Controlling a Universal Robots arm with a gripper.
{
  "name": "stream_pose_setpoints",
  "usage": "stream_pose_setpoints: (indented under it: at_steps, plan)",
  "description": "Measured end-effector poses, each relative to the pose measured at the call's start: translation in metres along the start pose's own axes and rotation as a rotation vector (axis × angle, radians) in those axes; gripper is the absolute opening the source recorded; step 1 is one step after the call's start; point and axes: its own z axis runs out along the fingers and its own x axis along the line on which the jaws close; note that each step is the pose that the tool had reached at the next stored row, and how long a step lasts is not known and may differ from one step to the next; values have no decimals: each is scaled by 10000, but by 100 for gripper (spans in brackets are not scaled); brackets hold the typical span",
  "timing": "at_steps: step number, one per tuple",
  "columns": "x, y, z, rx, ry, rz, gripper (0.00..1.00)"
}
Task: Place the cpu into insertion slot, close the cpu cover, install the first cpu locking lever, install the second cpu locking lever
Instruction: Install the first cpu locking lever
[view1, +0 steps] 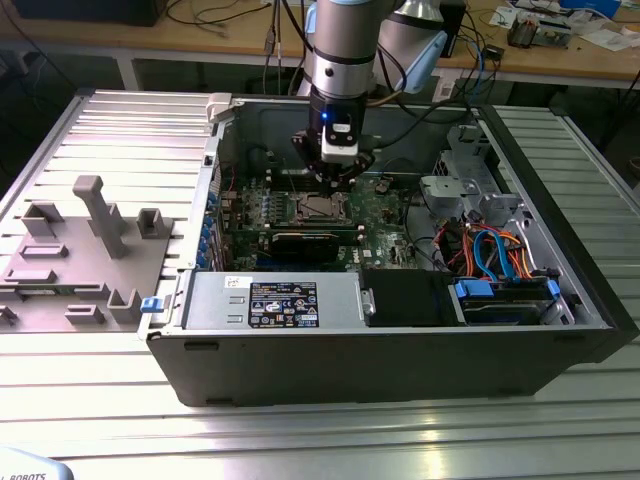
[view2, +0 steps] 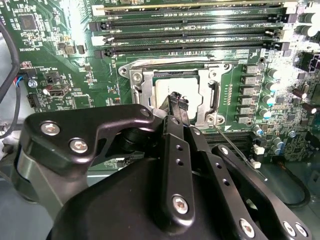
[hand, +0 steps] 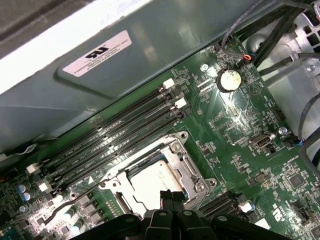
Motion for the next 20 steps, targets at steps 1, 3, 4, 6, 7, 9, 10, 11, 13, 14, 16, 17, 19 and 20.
stream_pose_setpoints:
  at_steps: [1, 3, 4, 6, 7, 9, 10, 11, 13, 14, 16, 17, 19, 20]
  plan:
    - [0, 0, 0, -1, -3, -83, 11]
    - [0, 0, 0, -4, -13, -325, 11]
    - [0, 0, 0, -8, -13, -359, 11]
    - [0, 0, 0, -10, -15, -430, 11]
    - [0, 0, 0, -11, -16, -480, 11]
    - [0, 0, 0, -11, -18, -518, 11]
    - [0, 0, 0, -13, -19, -563, 11]
    - [0, 0, 0, -13, -20, -586, 11]
    - [0, 0, 0, -14, -22, -627, 11]
    - [0, 0, 0, -14, -24, -667, 11]
    - [0, 0, 0, -15, -25, -711, 11]
    - [0, 0, 0, -15, -27, -751, 11]
    - [0, 0, 0, -16, -28, -791, 11]
    - [0, 0, 0, -16, -30, -814, 11]
